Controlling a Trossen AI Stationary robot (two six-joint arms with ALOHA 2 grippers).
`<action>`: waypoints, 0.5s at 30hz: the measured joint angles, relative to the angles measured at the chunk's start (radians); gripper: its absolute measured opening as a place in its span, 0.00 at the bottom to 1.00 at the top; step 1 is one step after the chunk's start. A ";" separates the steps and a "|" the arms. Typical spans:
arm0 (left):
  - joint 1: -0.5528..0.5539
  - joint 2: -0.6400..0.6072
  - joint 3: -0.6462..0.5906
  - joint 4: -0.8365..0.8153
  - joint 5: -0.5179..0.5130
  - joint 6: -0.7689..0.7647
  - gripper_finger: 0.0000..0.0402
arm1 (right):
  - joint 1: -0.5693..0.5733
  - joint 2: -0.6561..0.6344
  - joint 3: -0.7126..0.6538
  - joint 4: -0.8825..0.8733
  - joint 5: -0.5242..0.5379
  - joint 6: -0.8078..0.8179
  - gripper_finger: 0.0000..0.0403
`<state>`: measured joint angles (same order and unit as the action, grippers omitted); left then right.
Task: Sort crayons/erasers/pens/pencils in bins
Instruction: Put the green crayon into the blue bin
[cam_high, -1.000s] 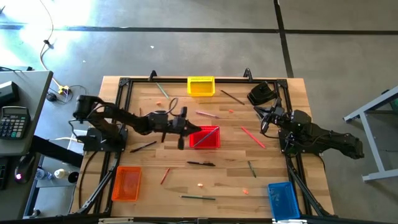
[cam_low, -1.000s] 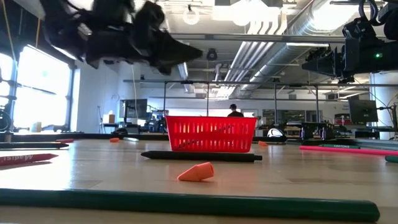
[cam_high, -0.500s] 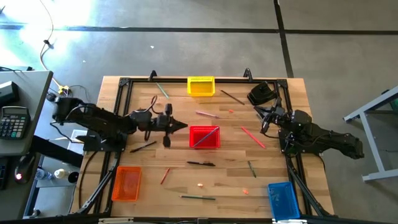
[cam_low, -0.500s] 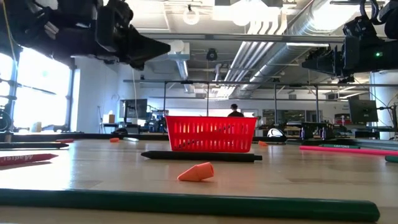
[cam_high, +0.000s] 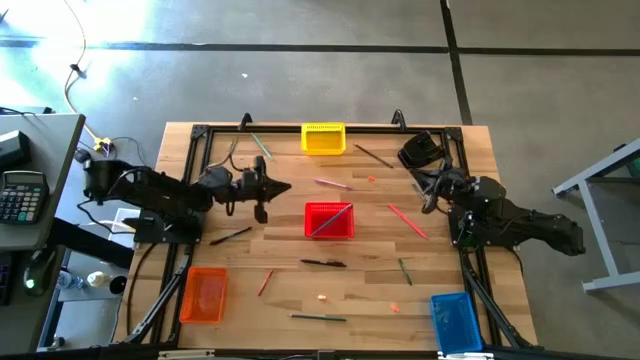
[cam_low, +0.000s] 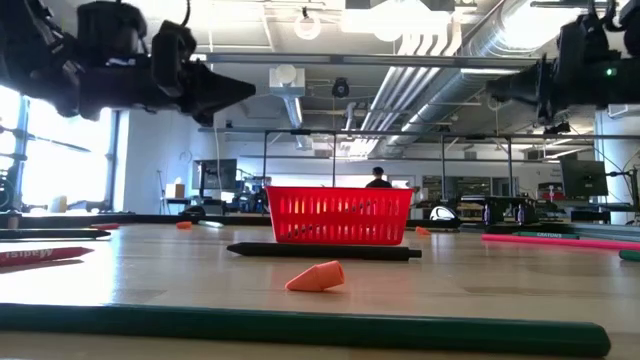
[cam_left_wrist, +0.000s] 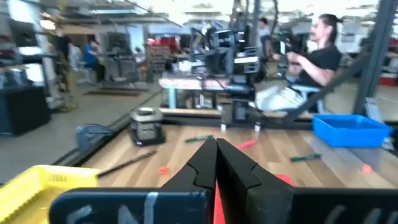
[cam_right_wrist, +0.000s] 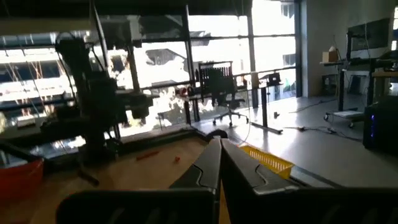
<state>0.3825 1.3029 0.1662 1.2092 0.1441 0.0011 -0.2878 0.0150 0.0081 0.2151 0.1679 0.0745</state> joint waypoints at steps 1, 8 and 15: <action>0.015 0.000 -0.010 0.013 0.001 -0.004 0.00 | 0.000 0.000 0.001 0.034 0.000 -0.005 0.00; 0.087 0.000 -0.036 0.018 0.002 -0.008 0.00 | 0.000 0.072 0.104 -0.031 0.067 -0.028 0.00; 0.132 0.000 -0.037 0.017 0.003 0.020 0.00 | 0.000 0.325 0.304 -0.361 0.221 0.121 0.00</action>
<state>0.5148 1.3029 0.1295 1.2263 0.1470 0.0207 -0.2878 0.3402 0.3123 -0.1457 0.3893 0.1956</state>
